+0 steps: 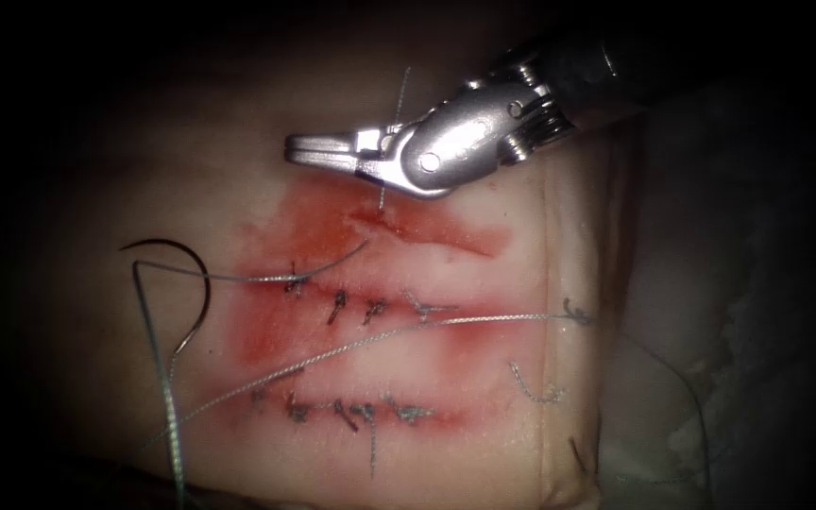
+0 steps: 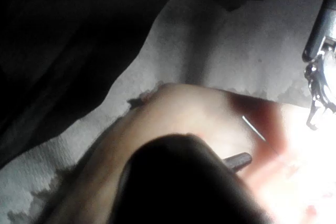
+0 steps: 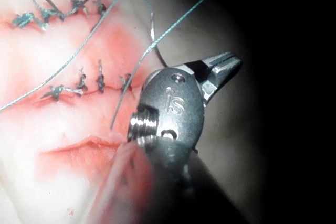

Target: Wound Closure

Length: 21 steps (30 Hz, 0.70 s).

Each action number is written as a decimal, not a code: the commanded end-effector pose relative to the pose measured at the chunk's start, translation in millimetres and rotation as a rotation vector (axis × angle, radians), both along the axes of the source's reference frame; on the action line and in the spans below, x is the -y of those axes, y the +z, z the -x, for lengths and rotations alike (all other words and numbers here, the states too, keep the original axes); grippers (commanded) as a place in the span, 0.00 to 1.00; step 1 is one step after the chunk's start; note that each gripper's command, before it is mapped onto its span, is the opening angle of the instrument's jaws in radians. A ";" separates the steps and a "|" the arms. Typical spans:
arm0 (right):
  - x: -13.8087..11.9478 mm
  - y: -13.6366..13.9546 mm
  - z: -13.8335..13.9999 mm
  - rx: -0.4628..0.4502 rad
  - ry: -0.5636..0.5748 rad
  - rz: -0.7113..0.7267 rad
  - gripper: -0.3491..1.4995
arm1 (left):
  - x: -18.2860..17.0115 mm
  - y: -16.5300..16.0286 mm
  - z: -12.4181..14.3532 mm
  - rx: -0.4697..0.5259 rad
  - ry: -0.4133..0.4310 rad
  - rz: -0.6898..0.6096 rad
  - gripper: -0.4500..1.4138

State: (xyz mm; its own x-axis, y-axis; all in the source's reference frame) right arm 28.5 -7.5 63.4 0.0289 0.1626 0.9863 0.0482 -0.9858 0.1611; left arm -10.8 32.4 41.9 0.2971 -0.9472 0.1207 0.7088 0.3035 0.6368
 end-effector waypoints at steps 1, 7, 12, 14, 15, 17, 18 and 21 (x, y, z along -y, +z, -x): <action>0.1 0.1 -1.2 -0.003 0.002 -0.003 0.14 | 0.2 -0.7 2.2 -0.024 0.007 0.002 0.80; 0.2 0.0 -1.2 -0.003 0.002 -0.003 0.14 | 7.1 0.8 10.8 0.144 -0.146 -0.353 0.67; 0.3 0.0 -1.0 -0.004 0.000 -0.003 0.14 | 12.4 2.6 16.2 0.312 -0.483 -0.429 0.71; 0.3 0.0 -1.0 -0.004 0.000 -0.003 0.14 | 13.4 2.4 17.3 0.310 -0.500 -0.497 0.76; 0.3 0.0 -1.0 -0.004 0.000 -0.003 0.14 | 13.7 2.3 17.6 0.304 -0.496 -0.525 0.76; 0.3 0.0 -1.1 -0.004 0.000 -0.002 0.14 | 14.3 2.1 18.3 0.306 -0.500 -0.596 0.76; 0.3 0.0 -1.1 -0.003 0.001 -0.002 0.14 | 14.8 2.1 18.6 0.304 -0.513 -0.653 0.76; 0.3 0.1 -1.2 -0.003 0.001 -0.002 0.14 | 16.3 2.8 19.9 0.293 -0.562 -0.776 0.76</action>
State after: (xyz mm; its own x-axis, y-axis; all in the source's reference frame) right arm 28.7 -7.9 63.3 0.0279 0.1588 0.9869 0.0484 -0.9864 0.1573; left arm -30.5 15.0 44.9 -0.1663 -0.7726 -0.6127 0.4001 -0.6208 0.6742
